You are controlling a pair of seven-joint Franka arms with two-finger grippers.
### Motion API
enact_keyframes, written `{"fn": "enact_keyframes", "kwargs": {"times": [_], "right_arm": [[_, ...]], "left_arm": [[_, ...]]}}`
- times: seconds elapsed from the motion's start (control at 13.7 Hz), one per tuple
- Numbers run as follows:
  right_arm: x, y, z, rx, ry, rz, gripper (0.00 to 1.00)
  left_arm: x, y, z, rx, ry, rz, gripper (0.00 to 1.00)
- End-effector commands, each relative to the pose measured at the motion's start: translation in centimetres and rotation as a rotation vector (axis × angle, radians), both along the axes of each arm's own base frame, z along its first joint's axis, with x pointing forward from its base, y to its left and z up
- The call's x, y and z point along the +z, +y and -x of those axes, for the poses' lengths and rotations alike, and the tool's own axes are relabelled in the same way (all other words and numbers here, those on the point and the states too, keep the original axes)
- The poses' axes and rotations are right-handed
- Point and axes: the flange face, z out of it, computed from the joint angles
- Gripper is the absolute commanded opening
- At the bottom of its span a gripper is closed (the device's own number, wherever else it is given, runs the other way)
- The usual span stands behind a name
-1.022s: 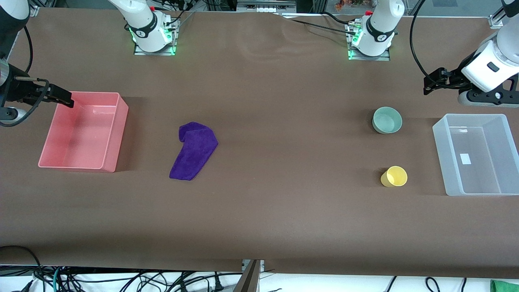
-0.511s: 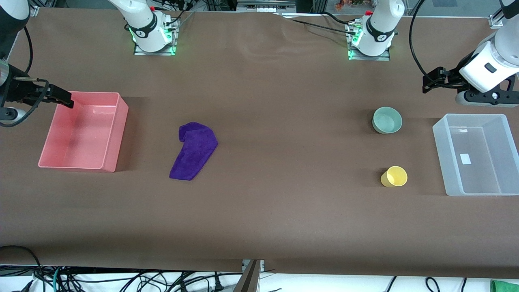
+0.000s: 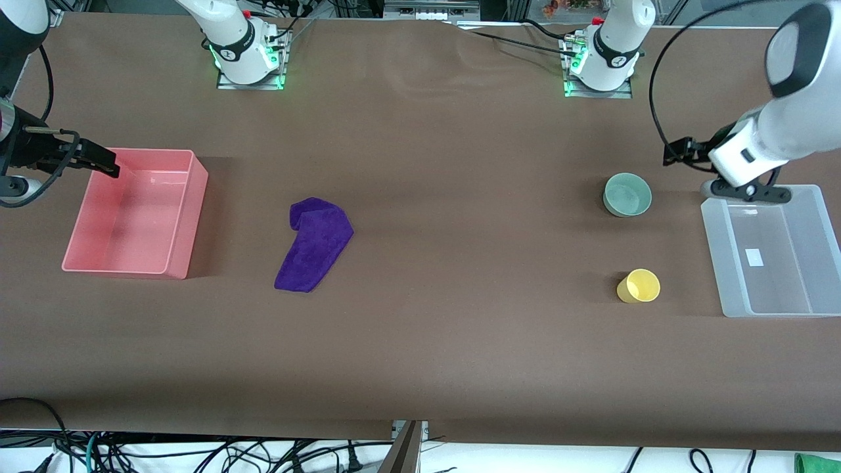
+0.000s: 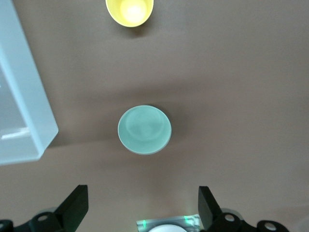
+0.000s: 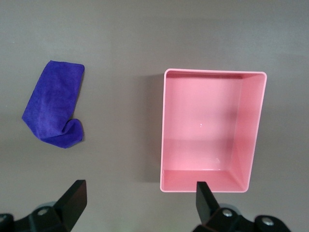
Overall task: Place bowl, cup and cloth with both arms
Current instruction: 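Reach the left gripper to the green bowl while the right gripper reaches the cloth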
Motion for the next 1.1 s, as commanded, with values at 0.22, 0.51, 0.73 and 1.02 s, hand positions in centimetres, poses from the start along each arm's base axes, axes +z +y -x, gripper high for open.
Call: {"fn": "enact_keyframes", "kwargs": {"times": [0.22,0.51,0.73,1.02], "right_arm": [[-3.6,2.2,-1.2,0.036,-0.023,-0.015,1.00],[-13.5,4.7,-1.2,0.083,-0.001,-0.023,1.00],[-18.5,7.6,-1.0,0.097,-0.006,-0.051,1.00],[-24.5,12.0,-0.3,-0.058,0.001,-0.065,1.00]], "left_arm": [[-12.6,7.2,3.9,-0.119,-0.118,0.216,1.00],[-20.5,8.6,6.4,-0.110,-0.187,0.245,0.98],[-24.0,8.2,6.6,-0.080,-0.186,0.250,0.70],[-25.7,8.3,6.4,-0.100,-0.175,0.250,0.49]]}}
